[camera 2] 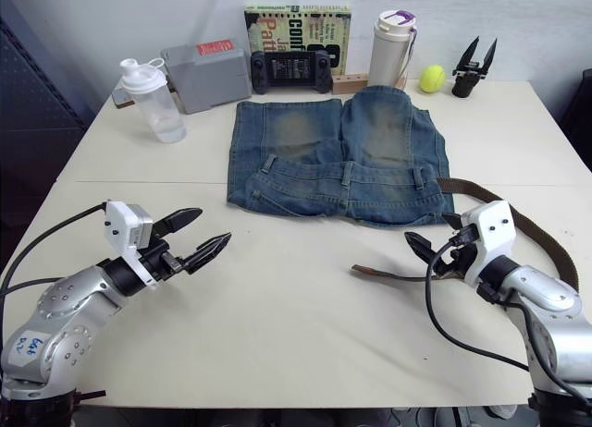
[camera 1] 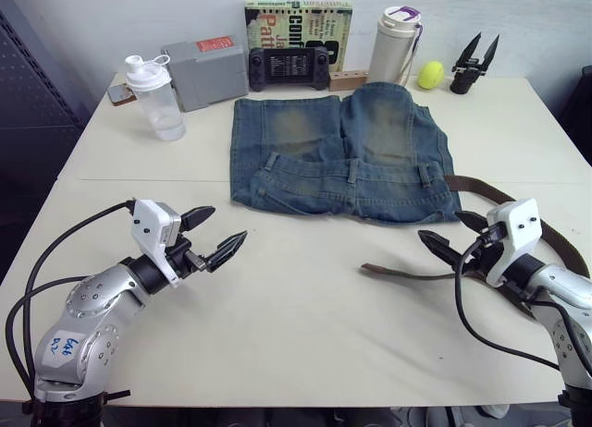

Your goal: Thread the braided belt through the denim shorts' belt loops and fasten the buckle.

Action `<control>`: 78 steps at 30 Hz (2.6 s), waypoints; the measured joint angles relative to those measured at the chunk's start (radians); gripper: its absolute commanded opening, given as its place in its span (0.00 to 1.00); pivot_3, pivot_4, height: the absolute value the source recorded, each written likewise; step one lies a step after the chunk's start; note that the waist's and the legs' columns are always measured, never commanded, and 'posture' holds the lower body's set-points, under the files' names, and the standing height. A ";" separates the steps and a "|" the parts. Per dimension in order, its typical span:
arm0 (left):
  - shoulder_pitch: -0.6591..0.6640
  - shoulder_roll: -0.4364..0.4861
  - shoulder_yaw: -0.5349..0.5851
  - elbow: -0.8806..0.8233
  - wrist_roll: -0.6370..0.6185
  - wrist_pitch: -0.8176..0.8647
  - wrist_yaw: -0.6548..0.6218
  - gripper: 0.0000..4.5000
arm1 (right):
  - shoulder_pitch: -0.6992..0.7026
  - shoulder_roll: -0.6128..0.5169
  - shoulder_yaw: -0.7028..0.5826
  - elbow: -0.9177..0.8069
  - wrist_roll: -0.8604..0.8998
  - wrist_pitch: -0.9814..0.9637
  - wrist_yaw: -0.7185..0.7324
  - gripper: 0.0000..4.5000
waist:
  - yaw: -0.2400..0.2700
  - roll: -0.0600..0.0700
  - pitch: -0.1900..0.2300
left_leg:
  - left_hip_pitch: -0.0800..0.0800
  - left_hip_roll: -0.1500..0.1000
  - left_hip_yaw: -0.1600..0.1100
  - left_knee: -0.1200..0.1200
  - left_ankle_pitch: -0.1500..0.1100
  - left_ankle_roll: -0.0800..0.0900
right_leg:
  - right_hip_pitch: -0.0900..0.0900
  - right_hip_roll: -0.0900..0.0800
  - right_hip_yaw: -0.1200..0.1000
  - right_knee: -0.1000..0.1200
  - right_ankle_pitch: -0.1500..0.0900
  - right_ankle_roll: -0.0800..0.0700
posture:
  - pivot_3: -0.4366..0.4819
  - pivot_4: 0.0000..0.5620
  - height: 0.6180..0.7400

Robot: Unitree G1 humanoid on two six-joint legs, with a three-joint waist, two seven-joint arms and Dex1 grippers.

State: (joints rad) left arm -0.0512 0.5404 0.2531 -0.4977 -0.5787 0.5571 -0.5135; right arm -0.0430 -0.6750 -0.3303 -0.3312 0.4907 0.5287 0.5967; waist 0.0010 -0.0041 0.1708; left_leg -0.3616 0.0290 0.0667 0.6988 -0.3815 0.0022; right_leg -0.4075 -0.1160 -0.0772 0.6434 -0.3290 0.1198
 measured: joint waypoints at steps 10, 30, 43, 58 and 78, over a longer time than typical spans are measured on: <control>-0.003 0.001 -0.002 0.002 0.013 -0.003 -0.009 1.00 | -0.010 -0.005 0.005 -0.002 0.002 0.016 0.008 0.96 | 0.000 0.000 0.000 | 0.000 0.000 0.000 0.000 0.000 0.000 | 0.000 0.000 0.000 0.000 0.000 0.000 | 0.48 0.27 0.92; 0.008 0.180 -0.168 -0.045 0.032 -0.027 -0.303 1.00 | -0.087 -0.408 0.287 0.036 -0.109 0.024 0.430 0.96 | 0.001 0.000 0.000 | 0.001 0.000 0.000 0.000 0.000 0.000 | 0.002 0.000 0.000 -0.002 0.000 0.000 | 0.48 0.27 0.92; 0.025 0.176 -0.168 -0.049 0.036 -0.036 -0.284 1.00 | -0.119 -0.407 0.396 0.148 -0.248 -0.114 0.469 0.00 | 0.000 0.000 0.001 | 0.001 0.001 0.000 0.001 0.000 0.000 | 0.002 0.000 0.000 -0.002 0.000 0.000 | 0.48 0.27 0.92; -0.343 0.148 -0.232 0.222 0.012 -0.046 -0.440 1.00 | -0.223 -0.326 0.405 -0.047 -0.146 -0.028 0.516 0.00 | 0.001 0.002 0.002 | 0.006 -0.002 -0.003 0.001 -0.001 0.000 | 0.011 0.001 -0.006 -0.008 0.001 0.001 | 0.48 0.27 0.92; -0.489 0.040 -0.435 0.356 0.077 -0.080 -0.606 0.49 | -0.327 -0.293 0.479 -0.220 -0.094 0.128 0.495 0.00 | 0.000 0.001 0.002 | 0.005 -0.002 -0.005 0.001 -0.001 0.000 | 0.012 0.000 -0.007 -0.008 0.001 0.002 | 0.48 0.27 0.92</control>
State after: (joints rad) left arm -0.5405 0.5804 -0.1815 -0.1414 -0.5016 0.4775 -1.1193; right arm -0.3700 -0.9679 0.1485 -0.5516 0.3963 0.6567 1.0917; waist 0.0013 -0.0033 0.1728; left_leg -0.3567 0.0270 0.0617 0.6997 -0.3825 0.0019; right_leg -0.3957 -0.1155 -0.0842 0.6350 -0.3279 0.1218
